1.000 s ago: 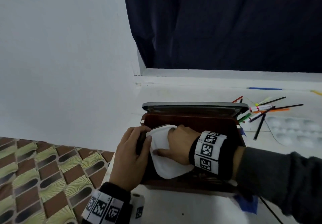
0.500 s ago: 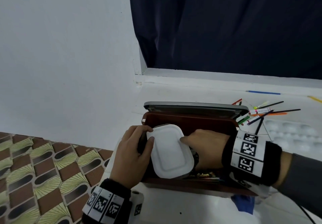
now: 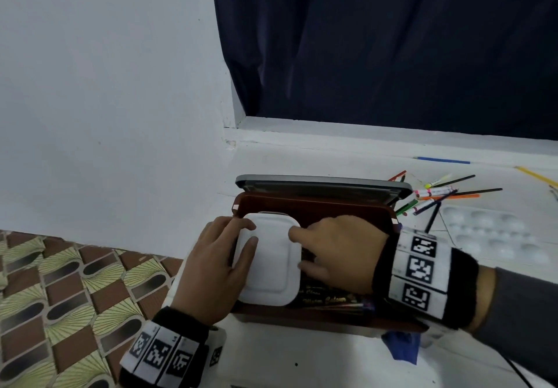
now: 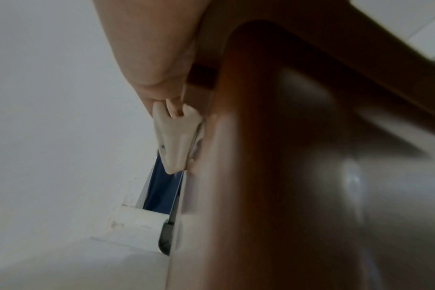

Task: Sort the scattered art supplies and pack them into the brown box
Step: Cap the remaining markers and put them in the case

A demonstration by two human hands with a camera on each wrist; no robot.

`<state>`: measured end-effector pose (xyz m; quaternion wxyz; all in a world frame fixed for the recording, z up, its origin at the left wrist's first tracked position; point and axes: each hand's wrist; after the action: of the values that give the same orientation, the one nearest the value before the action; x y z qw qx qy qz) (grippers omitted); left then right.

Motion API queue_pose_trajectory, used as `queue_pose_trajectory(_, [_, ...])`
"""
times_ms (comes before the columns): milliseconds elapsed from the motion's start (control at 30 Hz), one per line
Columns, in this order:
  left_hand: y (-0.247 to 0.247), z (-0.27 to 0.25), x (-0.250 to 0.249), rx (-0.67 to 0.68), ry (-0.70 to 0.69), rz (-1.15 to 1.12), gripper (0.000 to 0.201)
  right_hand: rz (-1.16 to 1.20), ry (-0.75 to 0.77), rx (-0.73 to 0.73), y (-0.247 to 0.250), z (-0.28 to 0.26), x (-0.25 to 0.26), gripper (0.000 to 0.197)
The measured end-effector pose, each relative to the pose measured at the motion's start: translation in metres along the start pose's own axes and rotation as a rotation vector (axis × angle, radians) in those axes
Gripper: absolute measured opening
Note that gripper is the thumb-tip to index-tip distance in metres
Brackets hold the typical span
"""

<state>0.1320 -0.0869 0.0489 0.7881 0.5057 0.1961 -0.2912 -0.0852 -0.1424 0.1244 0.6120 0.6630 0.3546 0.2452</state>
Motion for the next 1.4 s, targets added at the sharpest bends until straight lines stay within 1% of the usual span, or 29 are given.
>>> queue_pose_trajectory(67, [0.003, 0.001, -0.005, 0.056, -0.034, 0.085, 0.029, 0.04, -0.014, -0.093, 0.007, -0.016, -0.009, 0.029])
queue_pose_trajectory(133, [0.004, 0.001, -0.011, 0.09, -0.064, 0.134, 0.029, 0.112, -0.065, -0.174, 0.013, -0.034, -0.019, 0.024])
queue_pose_trajectory(233, [0.0, -0.003, -0.033, 0.117, -0.082, 0.093, 0.028, 0.249, -0.167, -0.284, 0.011, -0.066, -0.04, 0.017])
queue_pose_trajectory(367, [-0.022, -0.01, -0.074, 0.145, -0.107, 0.004, 0.03, 0.365, -0.279, -0.454, -0.013, -0.104, -0.082, 0.002])
queue_pose_trajectory(400, [-0.03, -0.012, -0.084, 0.146, -0.111, -0.029, 0.028, 0.402, -0.32, -0.483, -0.022, -0.11, -0.095, 0.002])
queue_pose_trajectory(433, [-0.04, -0.015, -0.092, 0.147, -0.112, -0.048, 0.026, 0.44, -0.359, -0.503, -0.032, -0.114, -0.11, 0.007])
queue_pose_trajectory(467, [-0.049, -0.017, -0.1, 0.148, -0.11, -0.049, 0.026, 0.472, -0.39, -0.501, -0.043, -0.119, -0.125, 0.012])
queue_pose_trajectory(533, [-0.069, -0.021, -0.112, 0.141, -0.094, -0.001, 0.029, 0.489, -0.401, -0.395, -0.066, -0.126, -0.147, 0.026])
queue_pose_trajectory(567, [-0.077, -0.022, -0.116, 0.133, -0.083, 0.055, 0.032, 0.477, -0.362, -0.326, -0.076, -0.128, -0.154, 0.035])
queue_pose_trajectory(633, [-0.087, -0.021, -0.119, 0.116, -0.045, 0.205, 0.036, 0.471, -0.215, -0.222, -0.092, -0.129, -0.161, 0.056])
queue_pose_trajectory(667, [-0.089, -0.021, -0.119, 0.106, -0.011, 0.264, 0.038, 0.47, -0.157, -0.17, -0.097, -0.127, -0.161, 0.062])
queue_pose_trajectory(733, [-0.09, -0.022, -0.119, 0.101, 0.054, 0.344, 0.042, 0.403, -0.103, -0.062, -0.105, -0.123, -0.159, 0.07])
queue_pose_trajectory(800, [-0.09, -0.023, -0.121, 0.122, 0.081, 0.408, 0.045, 0.284, -0.089, 0.024, -0.112, -0.118, -0.158, 0.072])
queue_pose_trajectory(1000, [-0.092, -0.021, -0.132, 0.163, 0.111, 0.478, 0.045, 0.106, -0.008, 0.066, -0.113, -0.126, -0.161, 0.055])
queue_pose_trajectory(1100, [-0.091, -0.021, -0.132, 0.178, 0.14, 0.496, 0.05, 0.113, -0.007, 0.039, -0.12, -0.138, -0.167, 0.04])
queue_pose_trajectory(1200, [-0.091, -0.021, -0.135, 0.19, 0.169, 0.51, 0.053, 0.113, -0.033, 0.05, -0.125, -0.151, -0.176, 0.035])
queue_pose_trajectory(1267, [-0.09, -0.022, -0.137, 0.184, 0.176, 0.504, 0.051, 0.146, -0.044, 0.046, -0.129, -0.16, -0.18, 0.027])
queue_pose_trajectory(1300, [-0.089, -0.021, -0.138, 0.181, 0.178, 0.498, 0.05, 0.181, -0.037, 0.021, -0.132, -0.165, -0.181, 0.022])
queue_pose_trajectory(1400, [-0.089, -0.021, -0.139, 0.173, 0.188, 0.494, 0.049, 0.371, -0.039, -0.054, -0.14, -0.186, -0.184, 0.009])
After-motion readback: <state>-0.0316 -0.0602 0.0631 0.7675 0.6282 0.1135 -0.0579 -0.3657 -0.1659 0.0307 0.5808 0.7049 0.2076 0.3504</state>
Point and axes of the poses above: each hand's wrist, its own z-axis towards the middle knuckle, its own y-axis out of the back of the hand, x = y × z, and after that the axes turned 2 degrees about -z, right-handed
